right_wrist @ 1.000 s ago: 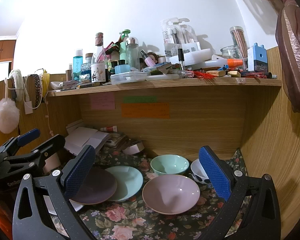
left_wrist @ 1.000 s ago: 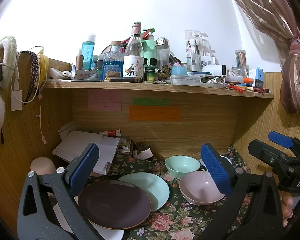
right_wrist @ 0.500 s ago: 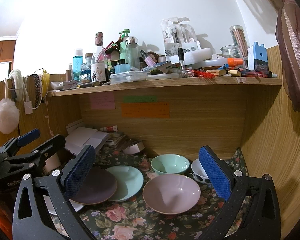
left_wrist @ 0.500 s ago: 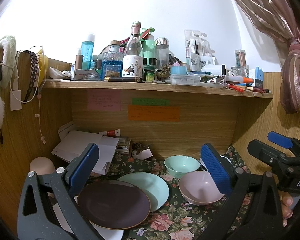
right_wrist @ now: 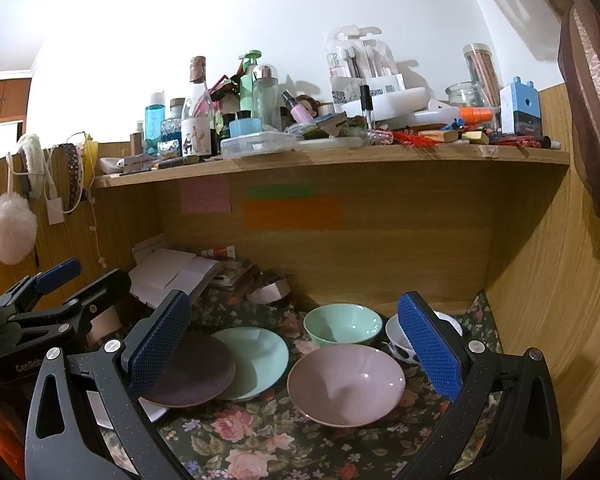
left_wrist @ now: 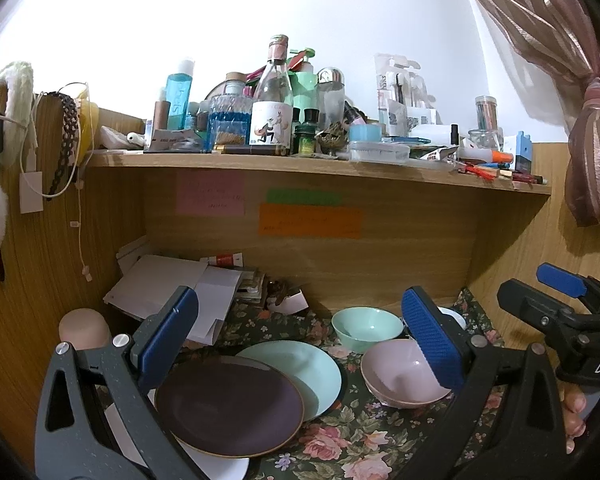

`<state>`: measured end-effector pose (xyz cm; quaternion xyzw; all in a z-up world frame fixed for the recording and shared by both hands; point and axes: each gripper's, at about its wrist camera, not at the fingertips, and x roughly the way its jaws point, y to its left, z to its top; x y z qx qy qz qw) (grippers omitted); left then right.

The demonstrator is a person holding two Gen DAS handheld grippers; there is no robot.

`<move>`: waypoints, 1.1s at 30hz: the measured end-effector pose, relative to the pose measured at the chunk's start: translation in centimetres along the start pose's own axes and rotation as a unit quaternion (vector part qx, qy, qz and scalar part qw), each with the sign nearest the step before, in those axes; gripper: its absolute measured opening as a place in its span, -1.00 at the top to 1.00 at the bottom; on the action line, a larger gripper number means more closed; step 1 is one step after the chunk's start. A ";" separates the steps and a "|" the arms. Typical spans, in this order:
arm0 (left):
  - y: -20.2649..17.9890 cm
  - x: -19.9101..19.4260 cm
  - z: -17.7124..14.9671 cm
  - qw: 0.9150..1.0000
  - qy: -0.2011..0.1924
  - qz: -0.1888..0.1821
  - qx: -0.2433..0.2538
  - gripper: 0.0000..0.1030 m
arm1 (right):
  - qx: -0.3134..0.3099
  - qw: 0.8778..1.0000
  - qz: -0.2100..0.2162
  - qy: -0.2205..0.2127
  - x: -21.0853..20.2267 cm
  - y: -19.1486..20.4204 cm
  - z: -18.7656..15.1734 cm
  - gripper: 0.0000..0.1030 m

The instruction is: Organize plates and bowls

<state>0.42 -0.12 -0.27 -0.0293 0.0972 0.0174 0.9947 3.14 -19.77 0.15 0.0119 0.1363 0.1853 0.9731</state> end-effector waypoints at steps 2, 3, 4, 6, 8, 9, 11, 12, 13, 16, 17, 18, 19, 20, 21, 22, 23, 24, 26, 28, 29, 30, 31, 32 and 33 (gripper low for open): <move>0.1 0.2 -0.1 1.000 0.003 0.001 0.000 -1.00 | 0.001 1.000 0.000 0.005 0.3 0.1 -0.2 -1.00; 0.2 0.4 -0.2 1.000 0.007 0.002 -0.001 -1.00 | 0.002 1.000 0.000 0.008 0.5 0.0 -0.3 -1.00; 0.3 0.5 -0.3 1.000 0.010 0.002 -0.001 -1.00 | 0.003 1.000 0.000 0.012 0.8 0.0 -0.4 -1.00; 0.6 1.0 -0.7 1.000 0.020 0.002 -0.002 -1.00 | 0.005 1.000 0.004 0.022 1.4 0.1 -0.6 -1.00; 1.0 1.6 -1.1 0.999 0.032 0.005 -0.004 -1.00 | 0.007 0.999 0.008 0.032 2.1 0.2 -0.9 -1.00; 1.2 1.8 -1.3 0.999 0.037 0.007 -0.005 -1.00 | 0.007 0.999 0.011 0.039 2.5 0.3 -1.0 -1.00; 1.8 2.4 -1.7 0.999 0.049 0.011 -0.009 -1.00 | 0.005 0.998 0.018 0.053 3.4 0.6 -1.4 -1.00; 2.2 2.7 -2.0 0.998 0.056 0.013 -0.012 -1.00 | 0.004 0.998 0.022 0.058 3.7 0.7 -1.5 -1.00; 2.7 3.1 -2.2 0.998 0.064 0.017 -0.014 -1.00 | 0.003 0.998 0.026 0.065 4.2 0.9 -1.7 -1.00; 3.9 4.3 -3.1 0.996 0.088 0.028 -0.020 -1.00 | -0.003 0.995 0.040 0.088 5.6 1.4 -2.5 -1.00; 4.2 4.7 -3.3 0.995 0.095 0.030 -0.021 -1.00 | -0.004 0.994 0.045 0.098 6.3 1.7 -2.8 -1.00; 4.8 5.1 -3.7 0.994 0.106 0.034 -0.024 -1.00 | -0.005 0.993 0.049 0.106 6.8 1.8 -3.2 -1.00; 5.2 5.5 -4.0 0.992 0.114 0.037 -0.027 -1.00 | -0.005 0.992 0.054 0.114 7.3 2.0 -3.4 -1.00; 5.9 6.0 -4.4 0.991 0.125 0.042 -0.033 -1.00 | -0.005 0.991 0.059 0.122 7.9 2.2 -3.7 -1.00; 6.4 6.2 -4.7 0.990 0.131 0.047 -0.036 -1.00 | -0.004 0.989 0.064 0.131 8.5 2.3 -4.0 -1.00; 7.0 6.6 -5.1 0.988 0.140 0.054 -0.040 -1.00 | -0.003 0.988 0.069 0.138 9.1 2.4 -4.2 -1.00; 7.5 6.9 -5.3 0.987 0.146 0.058 -0.042 -1.00 | -0.001 0.987 0.074 0.145 9.6 2.6 -4.4 -1.00; 8.1 7.2 -5.7 0.985 0.154 0.063 -0.044 -1.00 | 0.000 0.985 0.081 0.153 10.2 2.8 -4.7 -1.00; 9.2 7.9 -6.5 0.982 0.168 0.075 -0.045 -1.00 | -0.004 0.982 0.090 0.168 11.3 3.2 -5.2 -1.00; 10.0 8.2 -7.1 0.980 0.175 0.085 -0.043 -1.00 | -0.010 0.979 0.094 0.182 12.4 3.7 -5.5 -1.00; 10.6 8.5 -7.6 0.978 0.182 0.096 -0.041 -1.00 | -0.012 0.977 0.097 0.189 12.9 3.9 -5.8 -1.00; 11.0 8.7 -7.9 0.976 0.187 0.100 -0.041 -1.00 | -0.014 0.975 0.101 0.197 13.5 4.2 -6.0 -1.00; 11.4 8.9 -8.2 0.975 0.193 0.103 -0.043 -1.00 | -0.017 0.973 0.105 0.203 14.0 4.4 -6.2 -1.00; 11.9 9.0 -8.5 0.973 0.201 0.106 -0.048 -1.00 | -0.020 0.972 0.108 0.209 14.6 4.7 -6.4 -1.00; 12.6 9.4 -9.0 0.970 0.211 0.108 -0.057 -1.00 | -0.024 0.970 0.110 0.214 15.1 5.0 -6.7 -1.00</move>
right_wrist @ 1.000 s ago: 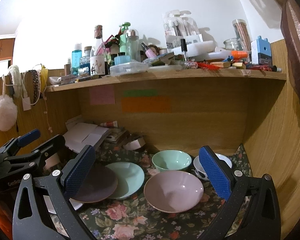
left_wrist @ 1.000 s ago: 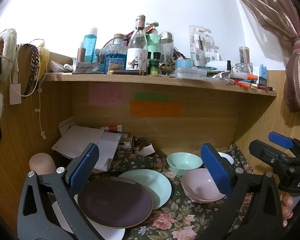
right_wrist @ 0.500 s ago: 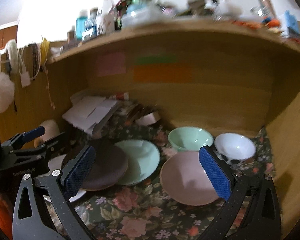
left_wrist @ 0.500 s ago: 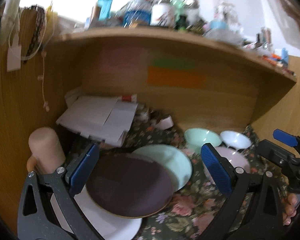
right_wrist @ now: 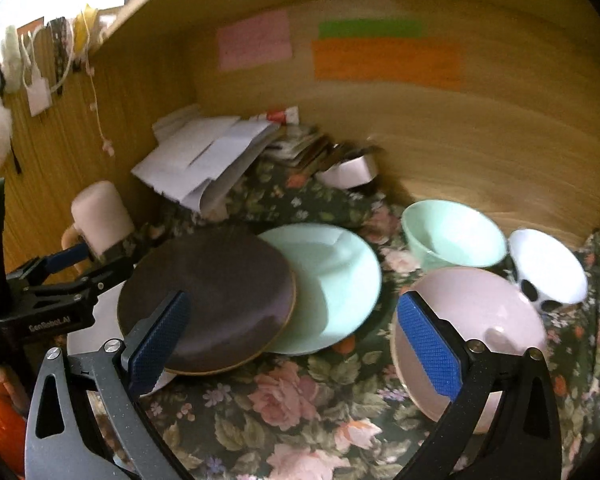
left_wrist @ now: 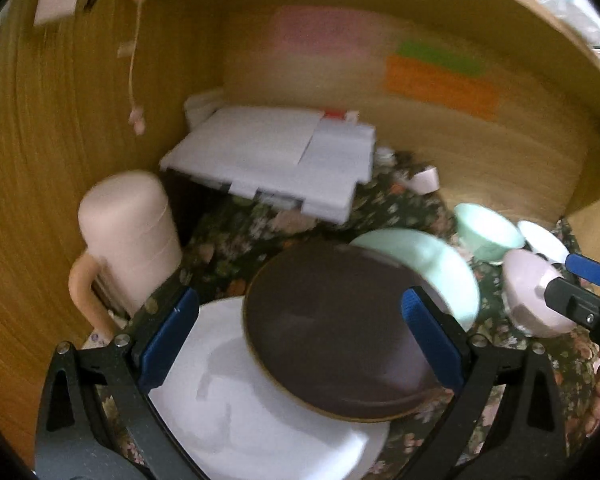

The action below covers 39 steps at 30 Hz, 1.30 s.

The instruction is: Organize plates and bowls

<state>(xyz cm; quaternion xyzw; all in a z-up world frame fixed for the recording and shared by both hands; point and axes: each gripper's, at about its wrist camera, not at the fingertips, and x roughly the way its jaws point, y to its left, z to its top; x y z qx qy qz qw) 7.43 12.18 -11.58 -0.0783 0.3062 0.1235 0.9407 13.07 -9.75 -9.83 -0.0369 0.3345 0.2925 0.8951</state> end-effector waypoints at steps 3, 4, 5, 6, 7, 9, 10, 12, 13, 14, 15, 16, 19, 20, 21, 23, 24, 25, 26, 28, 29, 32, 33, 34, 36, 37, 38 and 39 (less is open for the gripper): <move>1.2 1.5 -0.5 0.999 0.030 0.005 -0.017 -1.00 | -0.007 1.000 0.002 0.018 1.8 0.5 0.0 -0.91; 1.7 2.0 -0.7 0.999 0.040 0.009 -0.020 -1.00 | -0.009 1.000 0.007 0.029 2.5 0.6 0.0 -0.83; 1.9 2.3 -0.9 0.999 0.044 0.009 -0.021 -1.00 | -0.009 0.999 0.011 0.038 3.2 0.7 0.0 -0.79; 2.0 2.6 -1.0 0.999 0.049 0.011 -0.020 -1.00 | -0.011 0.999 0.014 0.049 4.0 0.8 0.0 -0.72; 2.2 3.0 -1.2 0.998 0.052 0.013 -0.019 -1.00 | -0.012 0.998 0.015 0.057 4.5 0.8 -0.1 -0.68; 2.4 3.3 -1.4 0.998 0.059 0.018 -0.014 -1.00 | -0.014 0.997 0.018 0.074 5.9 0.9 -0.1 -0.53; 2.5 3.4 -1.5 0.998 0.061 0.018 -0.013 -1.00 | -0.015 0.996 0.019 0.082 6.4 0.8 -0.1 -0.46; 2.5 3.7 -1.6 0.998 0.068 0.011 -0.012 -1.00 | -0.014 0.995 0.024 0.095 7.4 0.6 -0.1 -0.40; 2.6 3.9 -1.6 0.997 0.072 0.006 -0.011 -1.00 | -0.013 0.994 0.026 0.101 7.8 0.5 -0.1 -0.37; 2.6 4.0 -1.6 0.997 0.075 0.003 -0.011 -1.00 | -0.012 0.994 0.028 0.107 8.3 0.4 0.0 -0.30; 2.6 4.1 -1.6 0.997 0.076 0.003 -0.013 -1.00 | -0.012 0.993 0.030 0.114 8.8 0.3 0.0 -0.25; 2.7 4.2 -1.6 0.997 0.078 0.002 -0.015 -1.00 | -0.012 0.992 0.031 0.119 9.1 0.2 0.0 -0.22; 3.0 4.9 -1.7 0.995 0.092 -0.003 -0.025 -1.00 | -0.009 0.990 0.036 0.137 10.2 -0.2 -0.1 -0.06; 3.1 5.2 -1.7 0.995 0.097 -0.005 -0.029 -1.00 | -0.006 0.989 0.038 0.141 10.5 -0.4 -0.1 -0.03; 3.2 5.4 -1.8 0.994 0.104 -0.006 -0.035 -1.00 | -0.003 0.988 0.042 0.147 10.8 -0.6 0.0 0.02; 3.4 5.9 -1.8 0.993 0.112 -0.005 -0.041 -1.00 | 0.005 0.987 0.048 0.153 11.3 -1.0 0.0 0.09; 3.4 6.0 -1.9 0.993 0.114 -0.005 -0.043 -1.00 | 0.008 0.987 0.050 0.156 11.5 -1.3 0.0 0.12; 3.4 6.1 -1.9 0.993 0.114 -0.006 -0.043 -1.00 | 0.012 0.986 0.053 0.159 11.7 -1.5 0.1 0.13; 3.3 6.1 -1.9 0.993 0.112 -0.009 -0.042 -1.00 | 0.014 0.985 0.054 0.161 12.0 -1.5 0.1 0.16; 3.2 6.0 -1.9 0.993 0.110 -0.012 -0.040 -0.89 | 0.015 0.984 0.057 0.166 12.3 -1.7 0.1 0.23; 3.2 6.1 -1.9 0.993 0.110 -0.011 -0.039 -0.75 | 0.014 0.984 0.058 0.168 12.5 -1.7 0.0 0.27; 3.0 6.4 -1.8 0.992 0.122 -0.021 -0.037 -0.61 | 0.017 0.983 0.065 0.172 12.5 -1.9 0.1 0.31; 3.1 6.4 -1.9 0.991 0.123 -0.024 -0.040 -0.54 | 0.018 0.983 0.067 0.172 12.7 -1.9 0.1 0.32; 3.1 6.5 -1.9 0.991 0.126 -0.023 -0.041 -0.49 | 0.018 0.982 0.069 0.173 13.0 -1.8 0.2 0.32; 3.1 6.7 -2.0 0.990 0.132 -0.028 -0.043 -0.31 | 0.020 0.982 0.072 0.174 13.4 -1.7 0.2 0.33; 3.1 6.8 -2.0 0.989 0.136 -0.031 -0.046 -0.26 | 0.022 0.982 0.072 0.174 13.5 -1.7 0.2 0.33; 3.2 6.9 -2.1 0.988 0.140 -0.034 -0.049 -0.16 | 0.025 0.982 0.072 0.174 13.5 -1.8 0.3 0.33; 3.2 7.0 -2.1 0.988 0.142 -0.039 -0.051 -0.11 | 0.028 0.982 0.073 0.174 13.8 -1.7 0.3 0.33</move>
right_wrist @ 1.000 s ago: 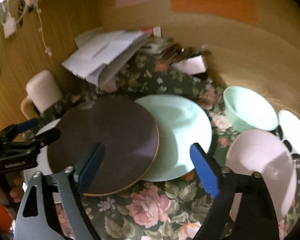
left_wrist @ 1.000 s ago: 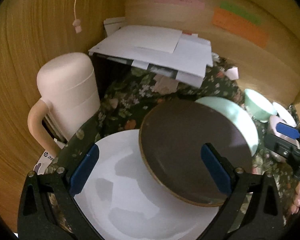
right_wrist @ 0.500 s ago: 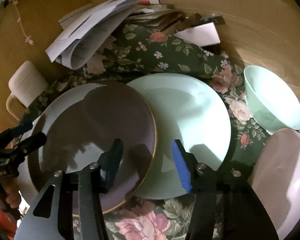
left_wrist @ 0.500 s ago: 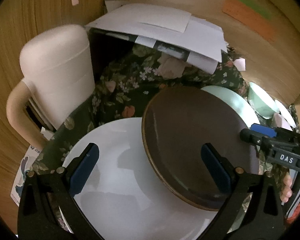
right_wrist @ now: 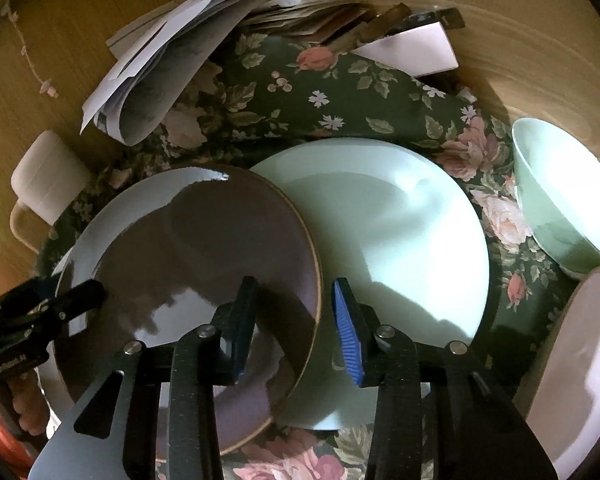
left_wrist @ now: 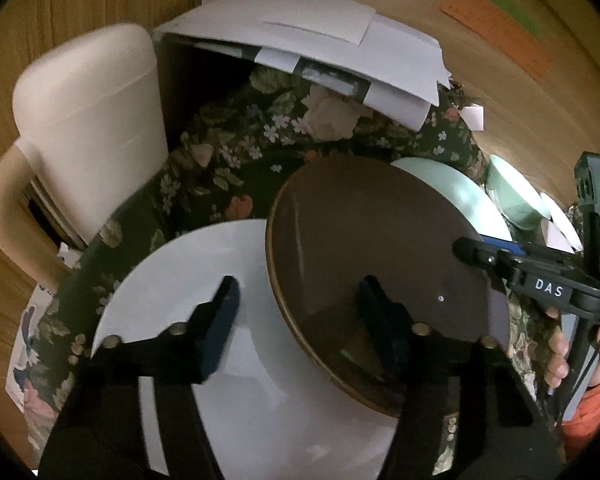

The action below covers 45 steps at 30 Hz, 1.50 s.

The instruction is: Organize plates and bowls

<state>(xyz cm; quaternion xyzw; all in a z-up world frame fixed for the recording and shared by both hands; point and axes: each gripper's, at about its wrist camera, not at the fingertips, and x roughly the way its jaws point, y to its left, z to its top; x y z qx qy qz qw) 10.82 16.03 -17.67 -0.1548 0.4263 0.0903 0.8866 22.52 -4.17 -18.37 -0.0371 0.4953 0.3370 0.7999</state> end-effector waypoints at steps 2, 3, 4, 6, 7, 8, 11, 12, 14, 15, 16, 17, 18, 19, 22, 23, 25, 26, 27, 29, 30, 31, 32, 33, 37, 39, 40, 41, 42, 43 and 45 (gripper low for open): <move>0.1 0.0 0.0 1.000 0.002 -0.008 -0.003 -0.04 | 0.003 1.000 0.006 0.002 0.1 -0.1 0.1 0.33; 0.0 0.0 0.0 1.000 0.001 -0.010 -0.003 0.04 | 0.005 1.000 0.010 0.003 0.2 -0.1 0.1 0.33; -0.1 -0.1 0.0 1.000 0.001 -0.011 -0.001 0.06 | 0.007 1.000 0.017 0.005 0.3 -0.2 0.2 0.33; -0.2 -0.1 0.0 1.000 0.000 -0.014 0.004 0.14 | 0.017 0.999 0.030 0.007 0.5 -0.4 0.2 0.32; -0.3 -0.1 0.0 1.000 0.000 -0.017 0.004 0.15 | 0.018 0.999 0.030 0.006 0.6 -0.3 0.2 0.32; -0.4 -0.1 0.0 1.000 0.003 -0.020 0.004 0.19 | 0.015 0.999 0.028 0.006 0.6 -0.2 0.3 0.32; -0.7 -0.1 0.0 1.000 0.008 -0.029 0.003 0.27 | 0.011 1.000 0.023 0.003 0.4 0.0 0.3 0.33; -0.7 -0.1 0.0 1.000 0.008 -0.028 0.001 0.27 | 0.008 1.000 0.020 0.001 0.4 0.2 0.3 0.34; -0.6 0.0 0.1 1.000 0.010 -0.028 -0.005 0.27 | 0.002 1.000 0.016 -0.002 0.1 0.4 0.2 0.35; -0.6 -0.1 0.1 0.999 0.010 -0.029 -0.009 0.27 | 0.000 1.000 0.016 -0.003 -0.1 0.5 0.1 0.36; -0.5 -0.1 0.2 0.999 0.011 -0.029 -0.016 0.27 | 0.000 1.000 0.016 -0.004 -0.2 0.5 0.0 0.36; -0.5 -0.2 0.2 0.999 0.011 -0.027 -0.018 0.27 | 0.000 1.000 0.017 -0.003 -0.2 0.6 -0.1 0.36; -0.5 -0.3 0.2 1.000 0.008 -0.024 -0.018 0.27 | 0.002 1.000 0.019 -0.002 -0.3 0.6 -0.2 0.36; -0.6 -0.4 0.2 1.000 0.006 -0.021 -0.016 0.27 | 0.005 1.000 0.021 -0.002 -0.3 0.5 -0.3 0.37; -0.7 -0.7 0.1 1.000 0.002 -0.016 -0.011 0.28 | 0.007 1.000 0.021 -0.005 -0.6 0.3 -1.0 0.38; -0.7 -0.7 0.1 1.000 0.002 -0.017 -0.010 0.28 | 0.008 1.000 0.020 -0.008 -0.8 0.4 -1.2 0.38; -0.8 -0.9 0.0 1.000 0.001 -0.019 -0.009 0.28 | 0.008 1.000 0.017 -0.013 -1.2 0.5 -1.6 0.38; -0.9 -1.1 -0.1 1.000 -0.001 -0.020 -0.006 0.27 | 0.011 1.000 0.018 -0.015 -1.4 0.5 -1.8 0.38; -1.1 -1.3 -0.1 1.000 -0.003 -0.020 -0.005 0.27 | 0.013 1.000 0.019 -0.018 -1.7 0.5 -2.0 0.38; -1.3 -1.7 -0.2 1.000 -0.009 -0.022 0.000 0.28 | 0.015 0.999 0.018 -0.025 -2.4 0.6 -2.4 0.38; -1.4 -1.9 -0.3 1.000 -0.011 -0.023 0.001 0.28 | 0.014 0.999 0.016 -0.030 -2.8 0.7 -2.5 0.38; -1.5 -2.1 -0.3 1.000 -0.013 -0.025 0.002 0.27 | 0.013 0.999 0.013 -0.035 -3.3 0.9 -2.7 0.38; -1.7 -2.3 -0.3 1.000 -0.016 -0.027 0.004 0.27 | 0.014 0.999 0.011 -0.038 -3.6 1.0 -2.9 0.38; -1.8 -2.5 -0.3 0.999 -0.017 -0.028 0.006 0.27 | 0.015 0.999 0.010 -0.043 -4.1 0.9 -3.1 0.38; -2.4 -3.3 -0.5 0.999 -0.027 -0.034 0.013 0.27 | 0.023 0.998 0.010 -0.057 -5.7 0.4 -3.8 0.38; -2.9 -3.8 -0.7 0.999 -0.032 -0.038 0.018 0.27 | 0.025 0.997 0.008 -0.066 -6.7 0.1 -4.2 0.38; -3.1 -4.0 -0.7 0.998 -0.034 -0.042 0.020 0.27 | 0.026 0.997 0.006 -0.070 -7.0 0.0 -4.4 0.38; -3.3 -4.3 -0.9 0.998 -0.036 -0.045 0.022 0.27 | 0.027 0.997 0.005 -0.074 -7.4 -0.1 -4.5 0.38; -3.5 -4.5 -1.1 0.998 -0.038 -0.048 0.023 0.27 | 0.028 0.997 0.004 -0.078 -7.8 -0.1 -4.8 0.38; -3.6 -4.6 -1.1 0.998 -0.038 -0.050 0.025 0.27 | 0.029 0.996 0.003 -0.081 -8.2 -0.1 -4.9 0.38; -4.0 -5.1 -1.4 0.997 -0.042 -0.056 0.029 0.27 | 0.031 0.996 0.000 -0.088 -9.0 0.0 -5.5 0.38</move>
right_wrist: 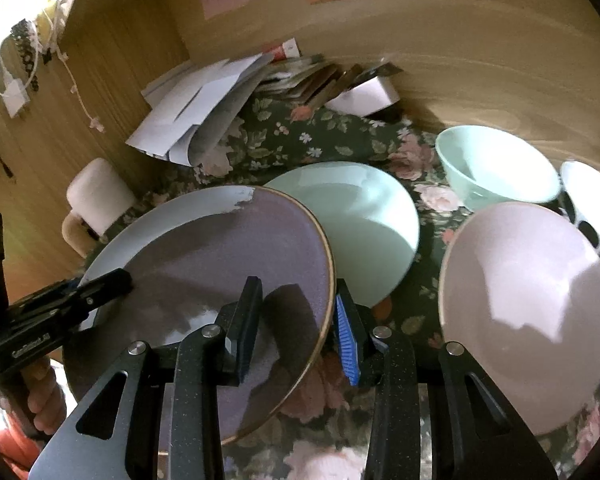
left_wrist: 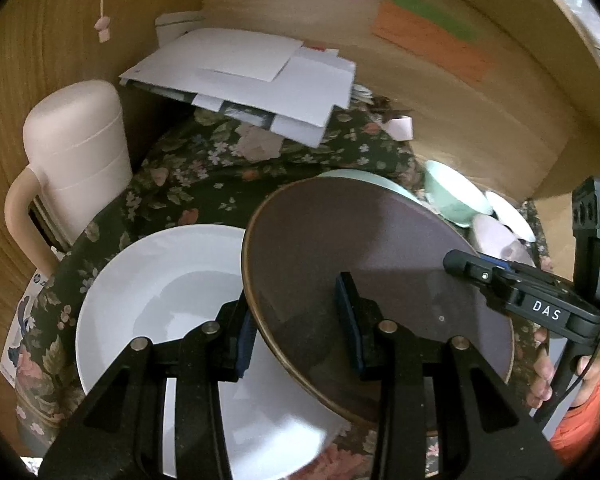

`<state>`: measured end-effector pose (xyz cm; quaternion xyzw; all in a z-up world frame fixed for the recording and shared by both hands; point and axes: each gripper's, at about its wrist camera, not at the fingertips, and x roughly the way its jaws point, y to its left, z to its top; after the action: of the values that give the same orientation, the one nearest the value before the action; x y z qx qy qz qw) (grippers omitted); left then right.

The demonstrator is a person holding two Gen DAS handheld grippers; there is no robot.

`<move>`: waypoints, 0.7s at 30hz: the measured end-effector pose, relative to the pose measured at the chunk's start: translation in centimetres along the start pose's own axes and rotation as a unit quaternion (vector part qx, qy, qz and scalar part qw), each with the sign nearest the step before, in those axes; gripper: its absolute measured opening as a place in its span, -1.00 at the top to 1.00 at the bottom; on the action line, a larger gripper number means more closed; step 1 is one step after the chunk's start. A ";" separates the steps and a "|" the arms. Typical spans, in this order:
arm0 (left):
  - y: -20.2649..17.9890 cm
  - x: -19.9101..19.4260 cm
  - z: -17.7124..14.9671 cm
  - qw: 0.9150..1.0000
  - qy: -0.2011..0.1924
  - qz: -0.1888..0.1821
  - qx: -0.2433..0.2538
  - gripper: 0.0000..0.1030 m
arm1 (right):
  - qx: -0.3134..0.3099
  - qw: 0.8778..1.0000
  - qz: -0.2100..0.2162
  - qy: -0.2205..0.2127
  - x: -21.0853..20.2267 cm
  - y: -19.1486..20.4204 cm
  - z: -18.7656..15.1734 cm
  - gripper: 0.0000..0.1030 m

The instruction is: Organize plates and bowls

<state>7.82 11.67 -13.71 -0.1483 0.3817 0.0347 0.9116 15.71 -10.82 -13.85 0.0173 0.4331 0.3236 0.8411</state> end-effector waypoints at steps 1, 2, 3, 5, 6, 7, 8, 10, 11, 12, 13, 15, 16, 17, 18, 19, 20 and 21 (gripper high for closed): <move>-0.3 -0.2 -0.1 1.000 -0.002 -0.003 0.003 0.27 | 0.000 1.000 -0.001 -0.002 -0.3 0.0 -0.2 0.38; -0.5 -0.5 -0.3 1.000 -0.005 -0.004 0.006 0.27 | 0.001 1.000 -0.003 -0.005 -0.8 0.0 -0.4 0.38; -0.7 -0.7 -0.4 1.000 -0.006 -0.005 0.008 0.27 | 0.002 1.000 -0.004 -0.008 -1.3 0.0 -0.6 0.38; -1.1 -1.0 -0.7 1.000 -0.010 -0.009 0.013 0.27 | 0.003 1.000 -0.007 -0.013 -1.9 0.0 -1.0 0.38; -1.4 -1.3 -0.8 1.000 -0.011 -0.011 0.016 0.27 | 0.004 1.000 -0.008 -0.016 -2.4 0.0 -1.3 0.38; -1.5 -1.5 -1.0 1.000 -0.012 -0.014 0.017 0.27 | 0.005 1.000 -0.009 -0.019 -2.8 -0.1 -1.5 0.38; -1.7 -1.6 -1.1 1.000 -0.011 -0.018 0.019 0.27 | 0.006 1.000 -0.010 -0.020 -3.1 -0.1 -1.8 0.38; -2.0 -1.9 -1.4 0.999 -0.010 -0.022 0.021 0.27 | 0.008 1.000 -0.013 -0.024 -3.6 -0.1 -2.2 0.38; -2.3 -2.1 -1.7 0.999 -0.011 -0.025 0.024 0.27 | 0.008 1.000 -0.015 -0.025 -3.8 -0.1 -2.4 0.38; -2.5 -2.3 -1.9 0.999 -0.011 -0.027 0.027 0.27 | 0.009 0.999 -0.017 -0.027 -4.1 -0.2 -2.7 0.38; -2.6 -2.3 -2.0 0.999 -0.012 -0.027 0.030 0.27 | 0.011 0.999 -0.018 -0.029 -4.4 -0.2 -3.1 0.38; -3.1 -2.7 -2.4 0.999 -0.014 -0.030 0.036 0.27 | 0.014 0.999 -0.020 -0.031 -4.9 -0.4 -3.6 0.38; -3.3 -2.7 -2.6 0.999 -0.014 -0.030 0.039 0.27 | 0.017 0.999 -0.020 -0.032 -5.1 -0.5 -3.8 0.38; -3.6 -3.0 -2.9 0.998 -0.014 -0.033 0.042 0.27 | 0.019 0.999 -0.021 -0.034 -5.4 -0.5 -4.1 0.38; -3.7 -3.0 -3.0 0.998 -0.014 -0.034 0.044 0.27 | 0.020 0.999 -0.022 -0.035 -5.6 -0.6 -4.4 0.38; -3.8 -3.1 -3.2 0.998 -0.013 -0.035 0.045 0.27 | 0.022 0.999 -0.023 -0.036 -5.7 -0.7 -4.6 0.38; -4.0 -3.1 -3.4 0.998 -0.013 -0.037 0.047 0.27 | 0.023 0.999 -0.025 -0.037 -6.0 -0.8 -4.8 0.38; -4.2 -3.2 -3.6 0.998 -0.012 -0.040 0.049 0.27 | 0.024 0.999 -0.026 -0.037 -6.1 -0.9 -5.0 0.38</move>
<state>3.82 6.76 -12.80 -0.1180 0.3658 -0.0186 0.9230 9.91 -16.19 -12.88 0.0383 0.4097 0.2901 0.8640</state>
